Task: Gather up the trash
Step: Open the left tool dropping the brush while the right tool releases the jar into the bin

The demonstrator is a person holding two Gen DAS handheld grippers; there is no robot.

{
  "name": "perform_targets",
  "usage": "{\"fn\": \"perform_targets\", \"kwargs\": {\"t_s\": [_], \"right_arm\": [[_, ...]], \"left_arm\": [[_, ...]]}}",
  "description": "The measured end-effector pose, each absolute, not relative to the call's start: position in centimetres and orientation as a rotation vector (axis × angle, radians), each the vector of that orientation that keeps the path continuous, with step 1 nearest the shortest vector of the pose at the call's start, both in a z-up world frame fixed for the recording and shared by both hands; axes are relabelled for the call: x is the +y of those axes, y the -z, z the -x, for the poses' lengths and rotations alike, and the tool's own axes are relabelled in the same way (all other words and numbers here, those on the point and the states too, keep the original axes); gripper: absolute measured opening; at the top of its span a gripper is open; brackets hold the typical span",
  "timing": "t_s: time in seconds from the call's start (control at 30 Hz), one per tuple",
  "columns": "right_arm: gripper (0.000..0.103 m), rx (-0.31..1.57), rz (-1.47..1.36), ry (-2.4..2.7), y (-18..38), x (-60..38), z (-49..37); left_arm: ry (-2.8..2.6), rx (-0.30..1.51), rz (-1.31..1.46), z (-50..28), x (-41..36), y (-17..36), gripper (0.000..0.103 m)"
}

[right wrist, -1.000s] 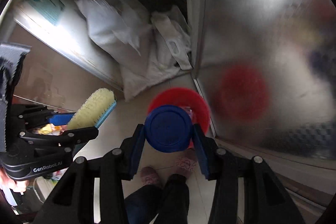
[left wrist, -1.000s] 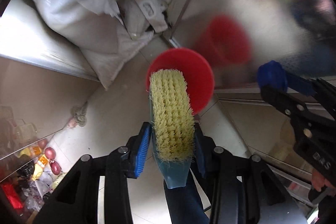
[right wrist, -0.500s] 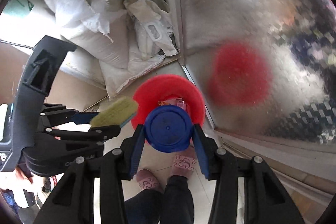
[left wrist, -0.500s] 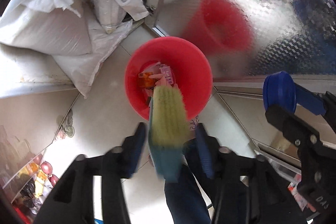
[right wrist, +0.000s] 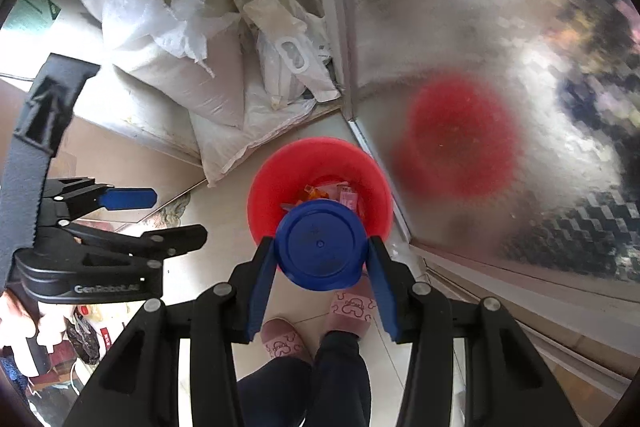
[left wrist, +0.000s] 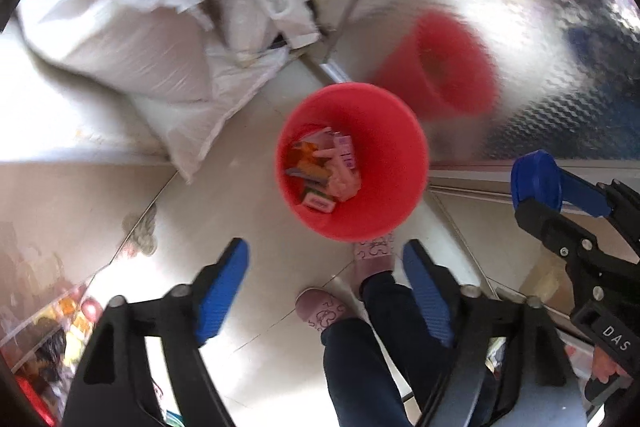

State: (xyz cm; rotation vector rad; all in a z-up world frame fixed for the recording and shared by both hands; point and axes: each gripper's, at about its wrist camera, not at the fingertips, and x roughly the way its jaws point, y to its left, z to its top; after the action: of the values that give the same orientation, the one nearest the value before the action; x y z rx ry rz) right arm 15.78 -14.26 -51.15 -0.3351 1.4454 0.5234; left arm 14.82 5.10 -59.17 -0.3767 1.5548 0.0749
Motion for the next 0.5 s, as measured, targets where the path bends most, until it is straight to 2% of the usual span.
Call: {"fn": "perform_targets", "kwargs": {"t_s": [0.13, 0.17, 0.23, 0.27, 0.5], "right_arm": [[0.043, 1.455, 0.355, -0.568, 52.4, -13.0, -15.4], [0.043, 1.459, 0.364, -0.574, 52.7, -12.7, -15.4], [0.043, 1.462, 0.382, -0.585, 53.2, -12.1, -15.3], [0.043, 1.464, 0.394, -0.588, 53.5, -11.8, -15.3], [0.043, 1.46, 0.441, -0.602, 54.4, -10.7, -15.4]], "left_arm": [[-0.108, 1.569, 0.347, -13.5, 5.7, 59.7, 0.087], [-0.115, 1.57, 0.35, -13.2, 5.9, 59.7, 0.092], [-0.126, 1.556, 0.369, -12.6, 6.4, 59.5, 0.096], [-0.132, 1.547, 0.377, -12.3, 6.7, 59.3, 0.103], [-0.179, 1.511, 0.402, -11.1, 8.2, 58.8, 0.103]]}}
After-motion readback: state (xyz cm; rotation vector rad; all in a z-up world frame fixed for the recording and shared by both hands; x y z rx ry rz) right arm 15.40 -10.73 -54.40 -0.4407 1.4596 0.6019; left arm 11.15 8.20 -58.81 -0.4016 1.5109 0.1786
